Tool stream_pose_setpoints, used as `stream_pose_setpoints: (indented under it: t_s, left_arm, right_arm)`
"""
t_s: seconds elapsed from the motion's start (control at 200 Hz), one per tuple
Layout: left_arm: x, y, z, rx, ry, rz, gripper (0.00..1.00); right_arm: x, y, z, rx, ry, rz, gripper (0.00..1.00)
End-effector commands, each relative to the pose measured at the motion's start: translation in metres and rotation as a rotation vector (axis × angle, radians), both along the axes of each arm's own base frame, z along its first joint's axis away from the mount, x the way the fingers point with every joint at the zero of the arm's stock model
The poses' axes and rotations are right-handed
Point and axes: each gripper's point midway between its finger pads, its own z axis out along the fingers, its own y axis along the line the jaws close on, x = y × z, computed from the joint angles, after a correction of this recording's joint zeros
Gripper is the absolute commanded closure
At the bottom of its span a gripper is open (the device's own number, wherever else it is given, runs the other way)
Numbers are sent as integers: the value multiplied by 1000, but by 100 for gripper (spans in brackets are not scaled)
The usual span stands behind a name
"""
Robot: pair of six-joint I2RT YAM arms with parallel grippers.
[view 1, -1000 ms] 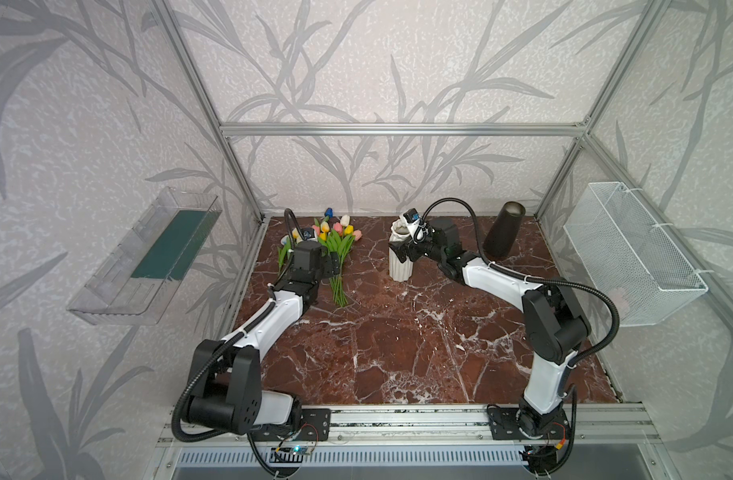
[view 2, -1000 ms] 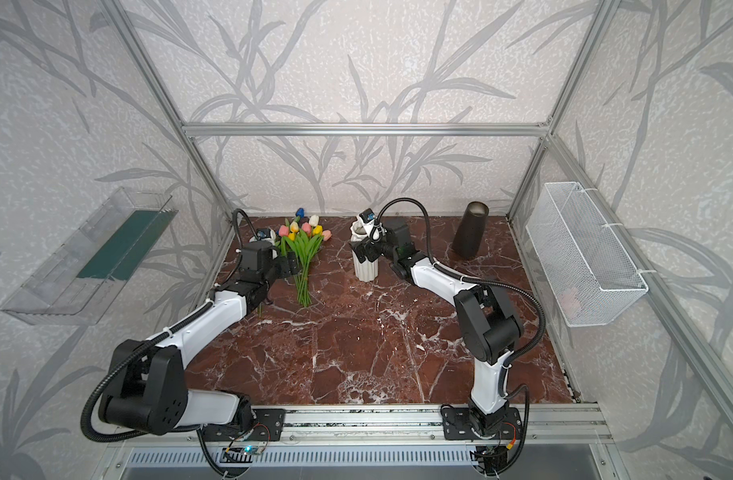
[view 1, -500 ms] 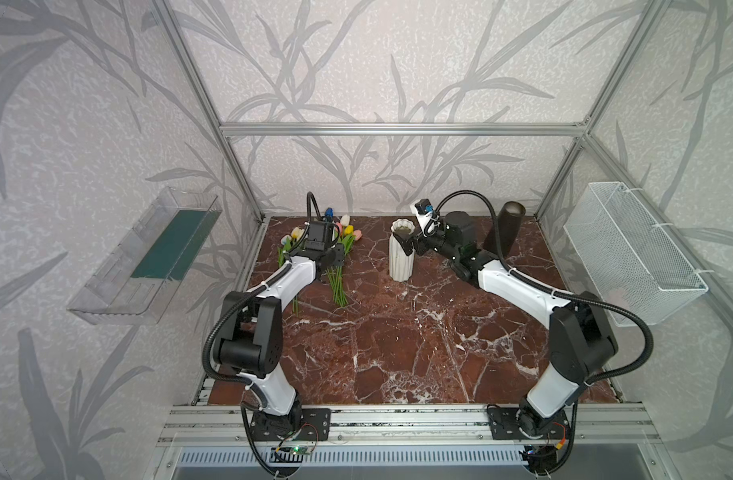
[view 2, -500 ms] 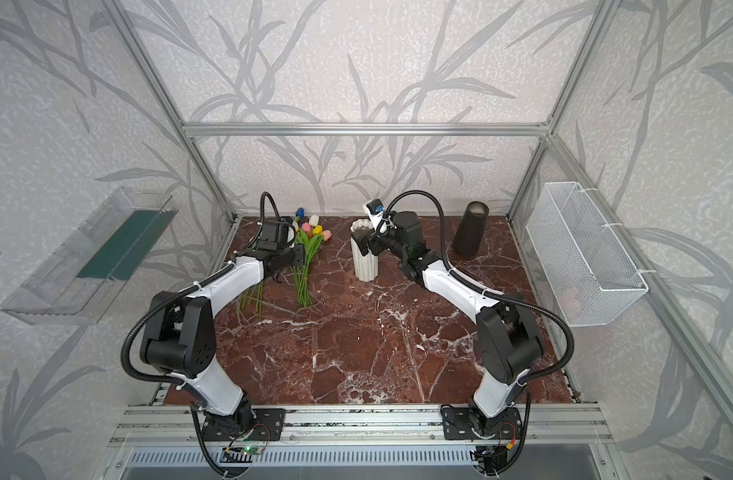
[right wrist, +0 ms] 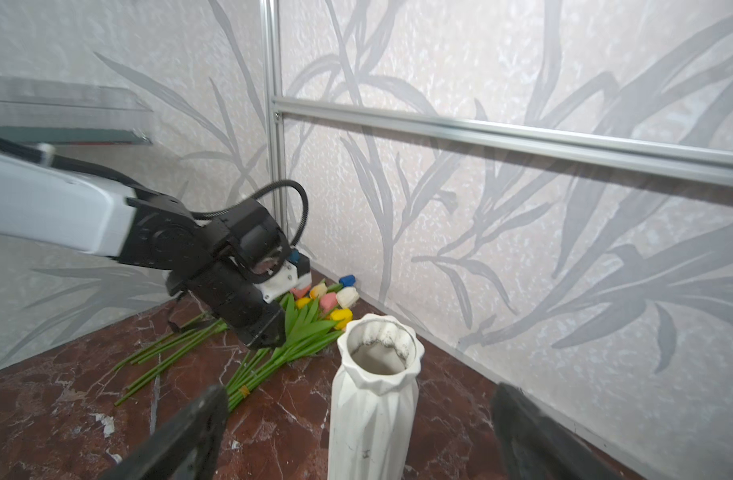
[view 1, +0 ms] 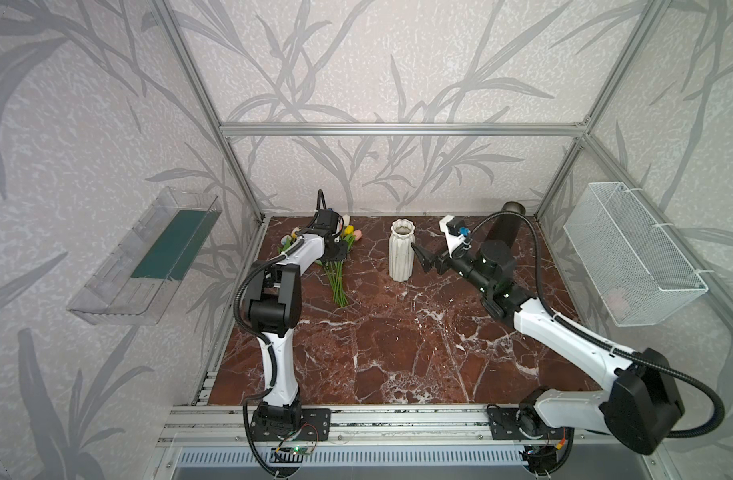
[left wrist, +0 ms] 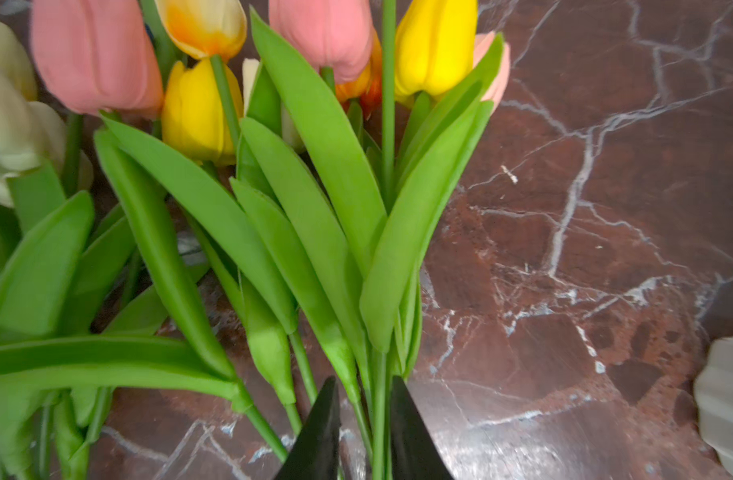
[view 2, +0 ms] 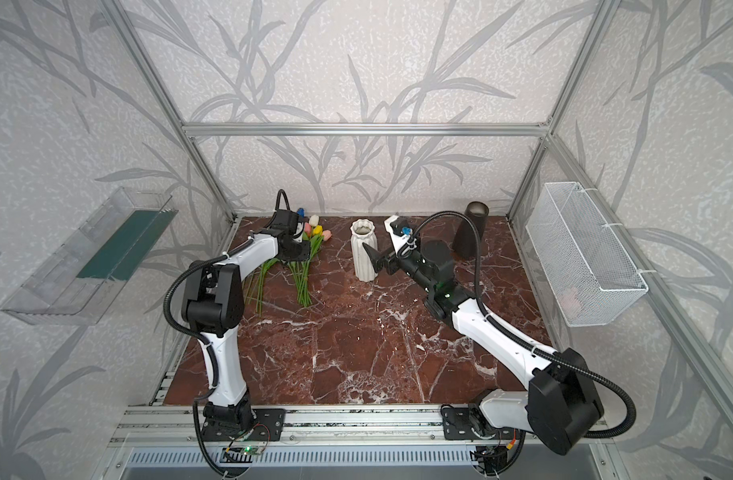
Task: Arrange the flowers into the vase
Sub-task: 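Open and withdraw the right gripper while the left gripper grasps a tulip stem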
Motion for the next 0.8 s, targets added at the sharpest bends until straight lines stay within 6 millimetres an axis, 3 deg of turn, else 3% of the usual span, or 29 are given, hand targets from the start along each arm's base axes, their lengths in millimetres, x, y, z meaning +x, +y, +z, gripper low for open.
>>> stream_pose_setpoints:
  t_s: [0.0,0.16,0.36,0.465,0.605,0.795]
  left_arm:
    - [-11,-4,-12,-21,98,-30,77]
    - [-11,-3,-18,-10,113,-27,85]
    - [-11,1,-14,9,105,-15,100]
    - [-11,2,-5,6,94,-9,100]
    - [-14,4,19,8,61,15,100]
    - [-24,5,69,-19,-22,44,100]
  right_arm:
    - [-25,-5,5,38,-118,4,1]
    - [-54,-9,-9,35,-178,19,1]
    - [-63,-12,-24,16,-173,21,1]
    - [-65,-12,-32,5,-168,23,1]
    - [-71,-12,-45,-11,-160,36,1]
    - [-81,-13,-58,-6,-178,41,1]
